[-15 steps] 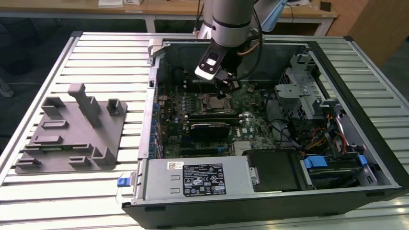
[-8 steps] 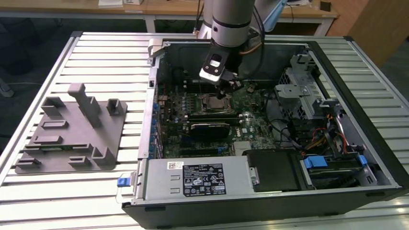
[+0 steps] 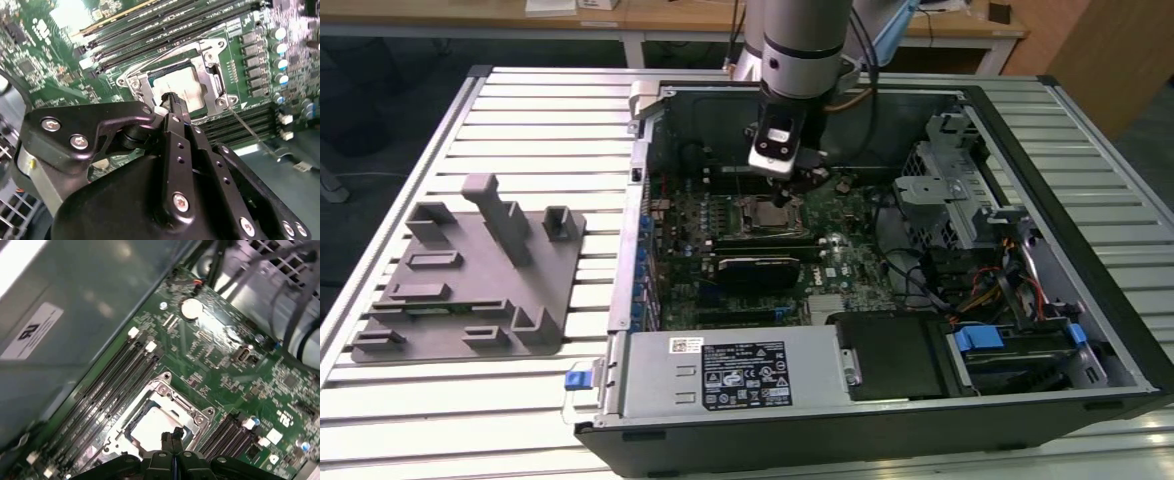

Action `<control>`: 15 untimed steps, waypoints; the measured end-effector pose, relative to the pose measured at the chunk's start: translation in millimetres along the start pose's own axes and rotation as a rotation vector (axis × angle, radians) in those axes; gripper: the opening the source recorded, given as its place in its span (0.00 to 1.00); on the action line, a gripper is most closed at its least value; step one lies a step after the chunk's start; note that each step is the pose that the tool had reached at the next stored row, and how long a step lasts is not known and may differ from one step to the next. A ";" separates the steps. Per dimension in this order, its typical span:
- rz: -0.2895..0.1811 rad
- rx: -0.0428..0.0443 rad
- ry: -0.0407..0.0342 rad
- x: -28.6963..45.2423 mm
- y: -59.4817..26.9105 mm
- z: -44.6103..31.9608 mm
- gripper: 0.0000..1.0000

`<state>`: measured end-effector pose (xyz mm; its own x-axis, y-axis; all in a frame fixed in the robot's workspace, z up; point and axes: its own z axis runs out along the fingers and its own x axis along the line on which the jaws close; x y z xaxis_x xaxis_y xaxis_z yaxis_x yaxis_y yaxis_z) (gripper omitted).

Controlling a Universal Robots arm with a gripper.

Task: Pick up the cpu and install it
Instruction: 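Close the cpu cover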

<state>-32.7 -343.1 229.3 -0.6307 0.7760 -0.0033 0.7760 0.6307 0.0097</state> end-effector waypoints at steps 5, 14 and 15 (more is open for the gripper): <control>-0.090 -0.0003 0.0009 0.0 0.0 0.0 0.11; -0.255 -0.0008 0.0025 0.0 0.0 0.0 0.11; -0.273 -0.0009 0.0026 0.0 0.0 0.0 0.11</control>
<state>-32.7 -343.1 229.3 -0.8167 0.5771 -0.0034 0.5770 0.8167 0.0097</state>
